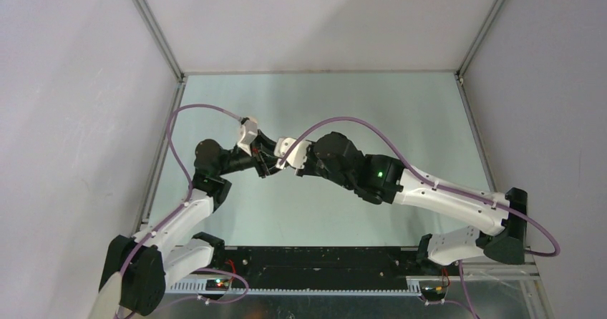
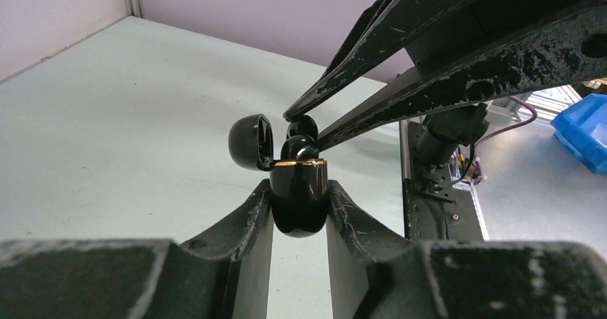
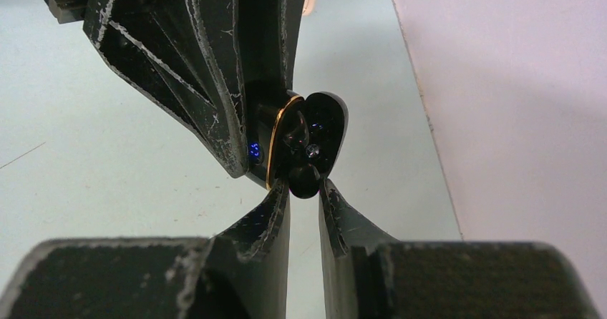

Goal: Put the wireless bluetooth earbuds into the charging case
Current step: Place the earbud in the charging case.

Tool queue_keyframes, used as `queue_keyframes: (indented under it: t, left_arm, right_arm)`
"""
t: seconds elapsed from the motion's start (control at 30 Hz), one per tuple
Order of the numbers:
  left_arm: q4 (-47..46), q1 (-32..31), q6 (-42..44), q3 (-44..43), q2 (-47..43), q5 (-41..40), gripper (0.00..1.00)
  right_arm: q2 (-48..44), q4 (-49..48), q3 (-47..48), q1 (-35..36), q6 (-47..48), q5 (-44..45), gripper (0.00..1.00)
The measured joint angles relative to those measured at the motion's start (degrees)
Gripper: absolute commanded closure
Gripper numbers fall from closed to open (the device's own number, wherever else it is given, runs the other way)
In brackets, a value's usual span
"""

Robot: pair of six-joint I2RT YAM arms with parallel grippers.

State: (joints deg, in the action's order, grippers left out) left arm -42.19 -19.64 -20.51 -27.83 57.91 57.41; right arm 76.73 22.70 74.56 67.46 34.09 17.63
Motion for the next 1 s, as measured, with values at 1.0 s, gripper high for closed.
queue_keyframes:
  t: [1.0]
  left_arm:
    - [-9.9, 0.3, -4.5, 0.9, -0.1, 0.5, 1.0]
  right_arm:
    - [-7.3, 3.7, -0.2, -3.1, -0.3, -9.6, 0.42]
